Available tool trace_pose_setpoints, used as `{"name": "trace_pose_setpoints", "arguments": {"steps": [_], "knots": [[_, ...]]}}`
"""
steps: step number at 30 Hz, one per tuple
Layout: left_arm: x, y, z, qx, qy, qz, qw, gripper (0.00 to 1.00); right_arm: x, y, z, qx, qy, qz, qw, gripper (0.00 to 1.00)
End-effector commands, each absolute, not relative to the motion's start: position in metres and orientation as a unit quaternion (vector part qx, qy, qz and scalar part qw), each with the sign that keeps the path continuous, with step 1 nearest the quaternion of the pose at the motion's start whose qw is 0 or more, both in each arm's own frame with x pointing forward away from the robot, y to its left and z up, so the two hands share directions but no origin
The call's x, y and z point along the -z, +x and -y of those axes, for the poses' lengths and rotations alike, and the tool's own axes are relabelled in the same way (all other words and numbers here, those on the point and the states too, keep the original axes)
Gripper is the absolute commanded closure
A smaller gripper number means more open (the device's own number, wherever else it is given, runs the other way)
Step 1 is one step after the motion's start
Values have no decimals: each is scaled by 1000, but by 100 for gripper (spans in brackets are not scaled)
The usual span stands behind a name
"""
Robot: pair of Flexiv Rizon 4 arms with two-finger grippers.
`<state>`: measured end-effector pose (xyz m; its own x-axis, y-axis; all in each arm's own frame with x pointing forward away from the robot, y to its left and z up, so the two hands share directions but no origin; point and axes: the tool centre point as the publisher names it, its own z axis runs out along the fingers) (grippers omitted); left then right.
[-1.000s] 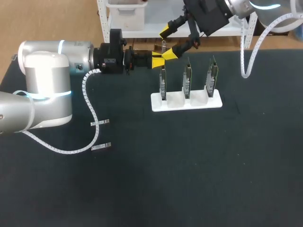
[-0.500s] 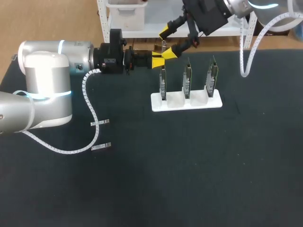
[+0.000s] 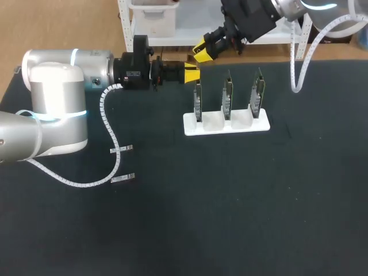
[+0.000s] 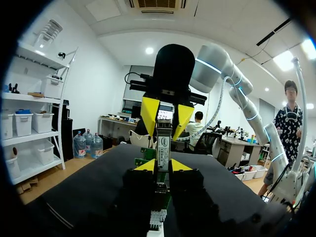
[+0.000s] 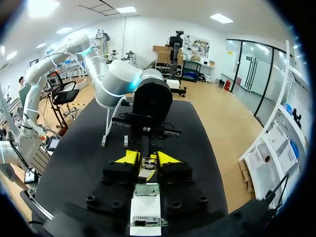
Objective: Pick up the optical module with the left hand, and insert it into the network port with the right hand.
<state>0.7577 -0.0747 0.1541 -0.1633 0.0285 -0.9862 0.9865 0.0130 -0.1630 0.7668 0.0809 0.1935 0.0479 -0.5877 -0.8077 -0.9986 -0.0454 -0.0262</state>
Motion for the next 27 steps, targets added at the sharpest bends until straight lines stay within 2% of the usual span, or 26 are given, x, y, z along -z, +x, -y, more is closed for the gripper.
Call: {"name": "trace_pose_setpoints", "arguments": {"steps": [1, 2, 3, 4, 17, 27], "knots": [[-153, 760, 75, 530, 463, -548, 452, 100, -194, 765, -80, -320, -648, -611, 323, 100], [-153, 760, 75, 530, 463, -548, 452, 100, -194, 765, -80, -320, -647, -611, 323, 100], [-153, 760, 75, 530, 463, -548, 452, 70, -194, 765, -80, -320, -647, -611, 323, 100], [-153, 760, 75, 530, 463, -548, 452, 0, -194, 765, -80, -320, -647, -611, 323, 100], [-155, 759, 76, 524, 471, -544, 456, 0, -195, 763, -73, -327, -641, -611, 330, 100], [-165, 756, 81, 491, 506, -563, 432, 0, -193, 761, -67, -335, -640, -608, 329, 100]]}}
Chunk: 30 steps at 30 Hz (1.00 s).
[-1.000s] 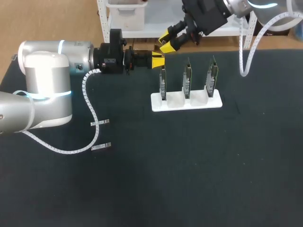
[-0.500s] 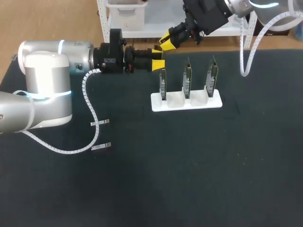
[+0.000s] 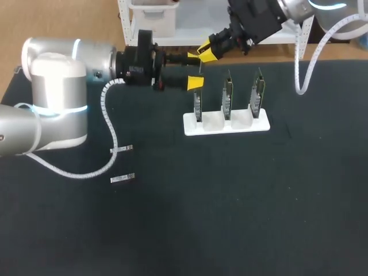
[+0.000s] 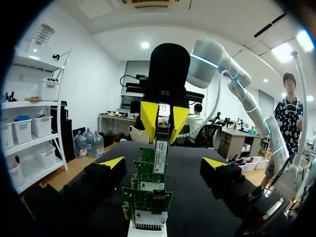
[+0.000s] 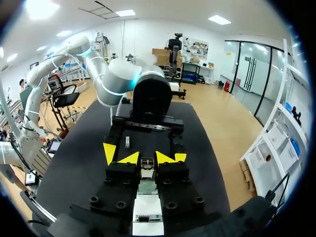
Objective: Pick up the optical module with the left hand, and insert it into the network port with the right hand.
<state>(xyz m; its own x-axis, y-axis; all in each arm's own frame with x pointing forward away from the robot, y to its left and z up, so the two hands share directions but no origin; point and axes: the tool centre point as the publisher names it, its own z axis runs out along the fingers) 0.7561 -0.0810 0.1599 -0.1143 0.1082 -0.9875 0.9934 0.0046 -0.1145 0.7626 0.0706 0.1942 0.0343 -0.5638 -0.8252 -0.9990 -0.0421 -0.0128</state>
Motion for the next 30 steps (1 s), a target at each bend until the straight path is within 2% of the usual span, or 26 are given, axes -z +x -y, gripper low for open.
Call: {"name": "trace_pose_setpoints", "arguments": {"steps": [1, 22, 30], "knots": [[-166, 755, 81, 486, 509, -567, 429, 0, -193, 761, -67, -336, -640, -608, 328, 100], [-172, 742, 66, 333, 562, -667, 358, 0, -192, 760, -68, -341, -645, -603, 324, 100], [-171, 742, 63, 329, 562, -670, 356, 0, -192, 759, -69, -342, -645, -603, 321, 100]]}}
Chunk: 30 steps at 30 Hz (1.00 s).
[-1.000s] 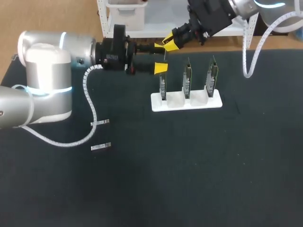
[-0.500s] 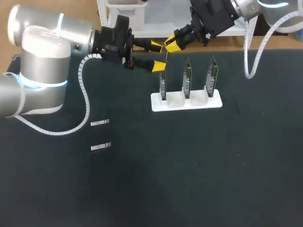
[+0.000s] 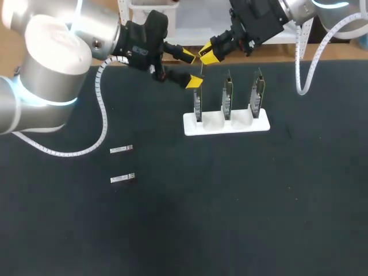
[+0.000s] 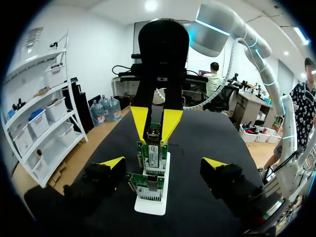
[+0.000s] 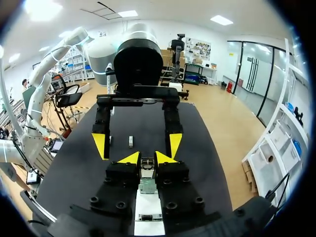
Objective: Pick up the optical module with the left hand, and insert it into the network port with the right hand.
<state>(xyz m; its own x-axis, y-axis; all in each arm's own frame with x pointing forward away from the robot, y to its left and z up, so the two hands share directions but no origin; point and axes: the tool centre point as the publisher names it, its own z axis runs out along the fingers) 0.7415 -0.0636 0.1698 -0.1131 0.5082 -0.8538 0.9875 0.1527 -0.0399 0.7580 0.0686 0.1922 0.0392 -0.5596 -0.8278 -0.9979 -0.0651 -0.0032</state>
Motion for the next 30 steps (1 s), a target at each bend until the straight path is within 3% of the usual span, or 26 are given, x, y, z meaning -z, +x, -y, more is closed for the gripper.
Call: {"name": "trace_pose_setpoints", "arguments": {"steps": [1, 30], "knots": [[-171, 743, 63, 329, 562, -670, 357, 0, -193, 759, -68, -341, -646, -603, 321, 100], [-170, 745, 62, 332, 565, -664, 360, 0, -193, 753, -71, -350, -662, -587, 305, 100]]}}
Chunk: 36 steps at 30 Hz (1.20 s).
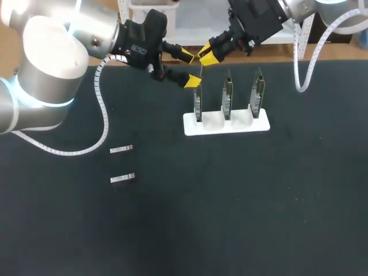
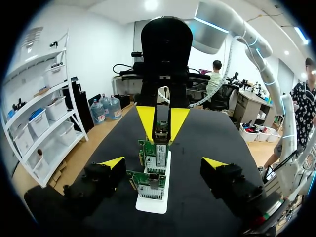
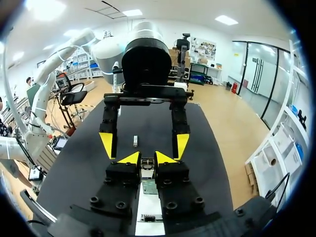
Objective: Pick up the optical module with the left hand, and insert it into the network port with the right hand.
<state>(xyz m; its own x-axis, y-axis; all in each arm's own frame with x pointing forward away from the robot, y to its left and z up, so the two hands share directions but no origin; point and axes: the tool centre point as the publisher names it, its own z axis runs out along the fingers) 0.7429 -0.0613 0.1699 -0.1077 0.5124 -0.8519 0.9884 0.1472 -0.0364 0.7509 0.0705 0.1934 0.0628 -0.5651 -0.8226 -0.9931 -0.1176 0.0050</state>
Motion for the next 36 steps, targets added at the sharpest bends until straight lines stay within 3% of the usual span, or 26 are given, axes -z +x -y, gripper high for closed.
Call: {"name": "trace_pose_setpoints", "arguments": {"steps": [1, 36], "knots": [[-170, 745, 62, 332, 565, -664, 360, 0, -193, 753, -71, -350, -663, -587, 305, 100], [-170, 745, 62, 332, 565, -664, 360, 0, -196, 749, -65, -346, -666, -583, 310, 100]]}}
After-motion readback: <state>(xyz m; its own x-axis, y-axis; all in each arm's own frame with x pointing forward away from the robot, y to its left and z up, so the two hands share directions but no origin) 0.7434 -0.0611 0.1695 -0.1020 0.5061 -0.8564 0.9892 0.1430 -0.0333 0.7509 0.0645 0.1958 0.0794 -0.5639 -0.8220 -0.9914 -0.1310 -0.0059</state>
